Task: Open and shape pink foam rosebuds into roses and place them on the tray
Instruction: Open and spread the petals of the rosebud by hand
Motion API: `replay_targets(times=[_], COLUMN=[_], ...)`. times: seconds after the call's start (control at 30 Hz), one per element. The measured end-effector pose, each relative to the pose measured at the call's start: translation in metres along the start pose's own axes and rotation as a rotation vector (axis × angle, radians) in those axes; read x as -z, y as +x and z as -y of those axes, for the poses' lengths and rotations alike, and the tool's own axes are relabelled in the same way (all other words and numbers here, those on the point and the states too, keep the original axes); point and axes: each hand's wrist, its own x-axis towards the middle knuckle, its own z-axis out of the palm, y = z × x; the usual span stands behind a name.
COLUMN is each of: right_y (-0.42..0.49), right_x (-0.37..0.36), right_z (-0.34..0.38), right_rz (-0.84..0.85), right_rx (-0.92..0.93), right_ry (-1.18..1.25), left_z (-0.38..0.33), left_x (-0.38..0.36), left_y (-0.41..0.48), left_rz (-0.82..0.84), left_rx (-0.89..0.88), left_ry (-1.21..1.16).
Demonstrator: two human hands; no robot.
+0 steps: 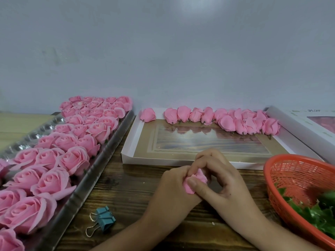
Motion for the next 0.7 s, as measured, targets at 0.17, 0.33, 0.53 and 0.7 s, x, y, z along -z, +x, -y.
replay_targets(times=[0.17, 0.33, 0.53, 0.7], right_y=[-0.0006, -0.0002, 0.001, -0.0018], right_x=[-0.0018, 0.0, -0.0002, -0.001], right_z=[0.0001, 0.0, -0.0003, -0.0002], right_rz=[0.006, 0.01, 0.0, 0.01], right_rx=[0.002, 0.04, 0.026, -0.004], right_ry=[-0.044, -0.011, -0.017, -0.05], left_z=[0.0028, -0.0028, 0.0005, 0.0019], left_x=[-0.0016, 0.003, 0.0014, -0.0027], left_y=[-0.0025, -0.0002, 0.0004, 0.0002], left_rz=[0.0, 0.056, 0.026, -0.029], left_rx=[-0.054, 0.004, 0.01, -0.032], left_ry=[0.068, -0.081, -0.031, 0.067])
